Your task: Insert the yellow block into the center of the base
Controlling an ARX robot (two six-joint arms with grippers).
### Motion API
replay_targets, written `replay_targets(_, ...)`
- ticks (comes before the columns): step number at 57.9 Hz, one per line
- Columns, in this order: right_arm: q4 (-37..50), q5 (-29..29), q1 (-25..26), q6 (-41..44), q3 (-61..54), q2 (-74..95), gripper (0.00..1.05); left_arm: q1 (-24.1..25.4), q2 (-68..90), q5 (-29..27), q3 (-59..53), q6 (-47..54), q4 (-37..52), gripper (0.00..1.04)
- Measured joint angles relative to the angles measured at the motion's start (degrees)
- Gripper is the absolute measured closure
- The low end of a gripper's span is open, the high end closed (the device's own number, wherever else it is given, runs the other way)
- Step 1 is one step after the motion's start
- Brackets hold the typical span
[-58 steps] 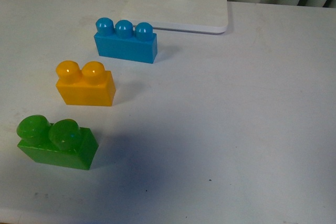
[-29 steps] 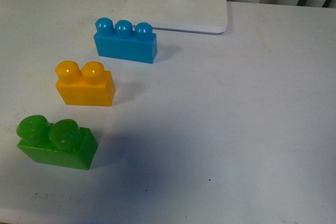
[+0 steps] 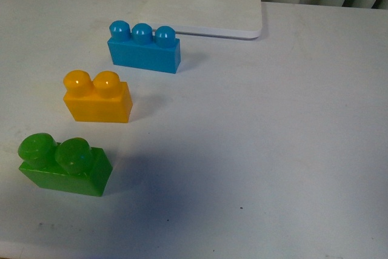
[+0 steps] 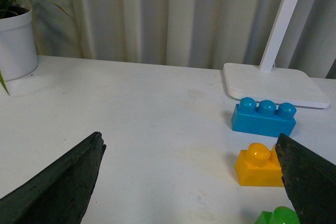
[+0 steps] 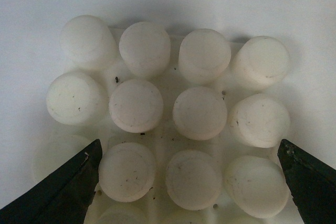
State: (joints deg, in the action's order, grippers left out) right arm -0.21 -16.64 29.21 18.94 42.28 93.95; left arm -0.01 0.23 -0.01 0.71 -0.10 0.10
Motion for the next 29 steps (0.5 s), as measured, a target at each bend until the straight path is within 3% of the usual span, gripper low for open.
replay_targets(15, -0.1, -1.5, -9.2, -8.9, -6.3, -5.9, 0.08, 0.0, 0.0, 0.0, 0.0, 0.0, 0.0, 0.06)
replay_targets(29, 1.4, 8.1, -23.3, -22.1, -9.4, -8.3, 0.08, 0.0, 0.0, 0.0, 0.0, 0.0, 0.0, 0.06)
